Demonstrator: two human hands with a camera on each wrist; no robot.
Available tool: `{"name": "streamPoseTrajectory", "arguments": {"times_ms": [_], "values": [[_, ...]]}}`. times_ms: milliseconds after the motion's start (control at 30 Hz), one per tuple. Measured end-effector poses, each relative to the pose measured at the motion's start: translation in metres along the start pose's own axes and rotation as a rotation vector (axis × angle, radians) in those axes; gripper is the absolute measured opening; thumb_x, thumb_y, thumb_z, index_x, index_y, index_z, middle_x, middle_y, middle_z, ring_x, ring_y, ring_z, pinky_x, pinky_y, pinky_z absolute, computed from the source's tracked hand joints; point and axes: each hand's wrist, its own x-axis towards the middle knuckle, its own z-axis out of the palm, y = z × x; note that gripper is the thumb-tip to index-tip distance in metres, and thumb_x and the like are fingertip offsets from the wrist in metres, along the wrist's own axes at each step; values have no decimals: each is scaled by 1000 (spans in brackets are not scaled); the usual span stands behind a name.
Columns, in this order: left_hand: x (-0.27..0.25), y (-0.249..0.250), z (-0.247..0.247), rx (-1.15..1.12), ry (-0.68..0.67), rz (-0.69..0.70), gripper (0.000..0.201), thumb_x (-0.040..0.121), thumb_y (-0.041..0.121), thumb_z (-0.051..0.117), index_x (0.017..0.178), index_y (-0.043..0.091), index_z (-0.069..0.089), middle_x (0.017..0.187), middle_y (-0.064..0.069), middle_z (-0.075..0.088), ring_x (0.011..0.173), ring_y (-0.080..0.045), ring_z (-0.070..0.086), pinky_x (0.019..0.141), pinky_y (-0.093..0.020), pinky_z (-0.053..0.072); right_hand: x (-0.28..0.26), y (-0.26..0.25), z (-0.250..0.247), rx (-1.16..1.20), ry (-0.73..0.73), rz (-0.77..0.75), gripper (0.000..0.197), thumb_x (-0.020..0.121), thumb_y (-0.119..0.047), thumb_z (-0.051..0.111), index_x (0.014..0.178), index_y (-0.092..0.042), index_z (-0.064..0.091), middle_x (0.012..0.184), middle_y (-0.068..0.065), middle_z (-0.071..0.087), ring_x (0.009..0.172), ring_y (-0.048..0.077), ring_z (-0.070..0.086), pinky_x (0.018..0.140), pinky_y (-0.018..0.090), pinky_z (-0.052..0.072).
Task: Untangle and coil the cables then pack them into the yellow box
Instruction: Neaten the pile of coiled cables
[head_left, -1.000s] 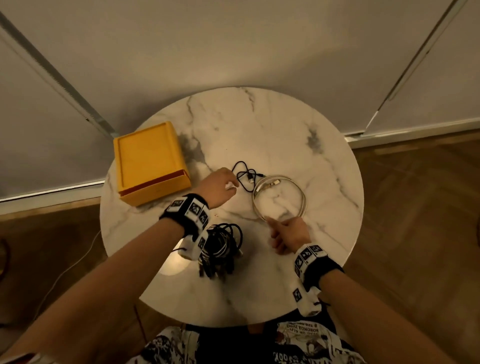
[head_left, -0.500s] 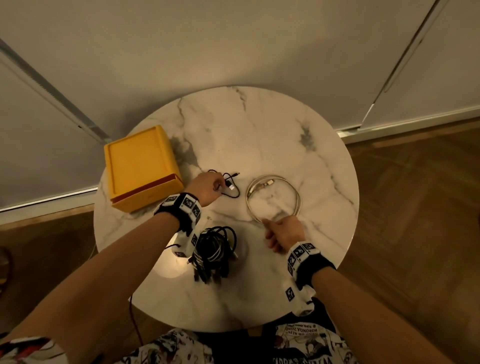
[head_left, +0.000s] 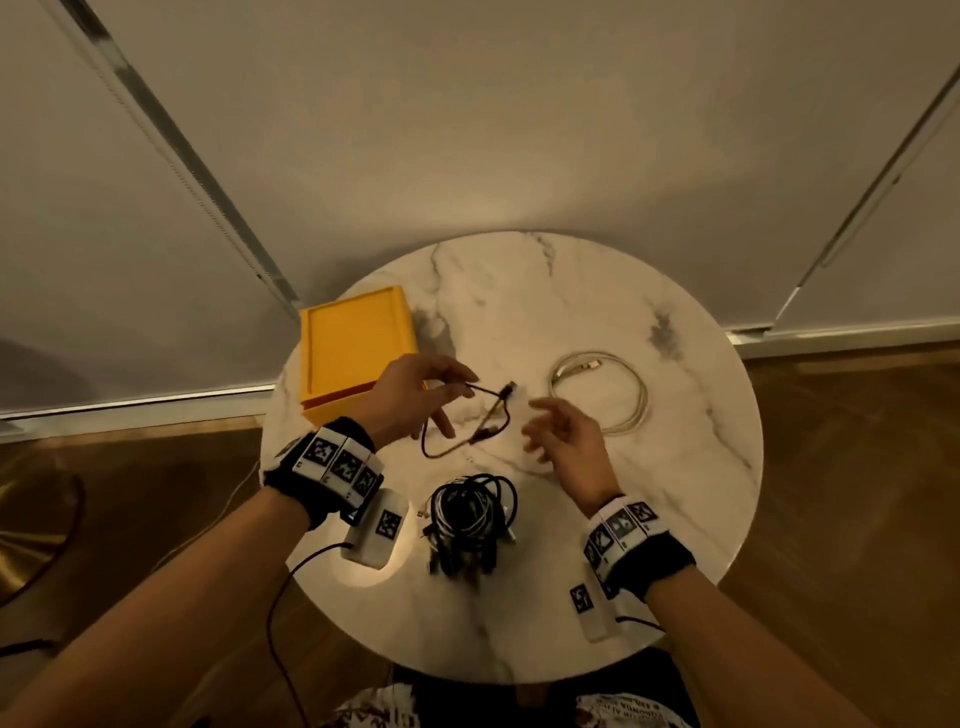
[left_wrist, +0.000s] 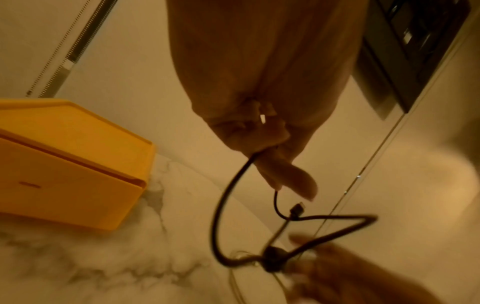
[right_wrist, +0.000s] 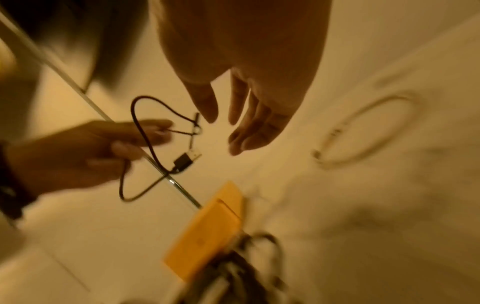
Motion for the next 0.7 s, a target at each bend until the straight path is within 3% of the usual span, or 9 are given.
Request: {"name": "streamPoseTrajectory", "arguments": {"times_ms": [100,167,233,300,367,467,567,633,700], "values": [[-12,5,8,35,2,54,13,94,12,60,97,20,70,91,10,75,41,-25,62,37,-23,39,-1,-36,12,-1,-49,-150,30,86,-19,62,116,-17,64,106,1,68,89,8,65,74,18,50],[-18,8,12,27,46,88,14,93,12,61,95,22,71,87,11,75,34,-22,54,39,-22,40,-3,-54,17,53,-144,-154,23,89,-10,63,111,-3,67,93,4,72,79,5,67,69,13,47],[-23,12,13,-18,99,109,15,93,10,61,96,20,71,85,7,76,30,-17,47,36,-22,38,-5,-62,18,82,-248,-144,21,87,3,64,108,6,65,73,7,71,64,13,67,60,16,49],[-29,14,9,-50,153,127,13,93,8,61,98,16,70,84,6,76,30,-16,43,34,-21,37,-8,-64,15,52,-321,-127,28,83,11,64,110,6,62,66,11,67,58,17,65,58,21,52],[-33,15,3,-38,186,151,10,92,10,63,95,15,70,81,7,76,33,-16,43,34,-21,36,-10,-66,9,-3,-336,-117,28,82,15,62,109,5,63,62,11,63,52,11,61,57,20,51],[-42,12,-8,-9,223,175,4,88,17,69,87,14,72,63,-1,71,42,-13,52,44,-21,40,-8,-72,-6,-96,-218,-146,13,84,0,68,95,-5,70,51,-2,51,48,10,45,50,21,40],[-49,8,-25,45,215,136,12,85,22,72,83,10,72,50,-7,55,40,-7,41,44,-20,34,-3,-82,-26,-121,-91,-145,6,82,-11,73,84,-6,72,54,7,41,49,13,38,47,23,37],[-55,3,-35,52,134,59,17,85,24,71,82,7,72,51,-7,49,41,-7,34,41,-19,30,0,-88,-39,-139,-21,-141,11,81,-10,73,81,1,70,49,2,45,43,10,38,44,19,35],[-61,1,-41,11,77,-23,21,87,26,68,77,8,72,53,-5,46,42,-9,32,39,-21,28,4,-91,-48,-248,60,-142,12,83,-13,72,77,-3,70,46,-10,53,45,5,45,47,16,38]]}}
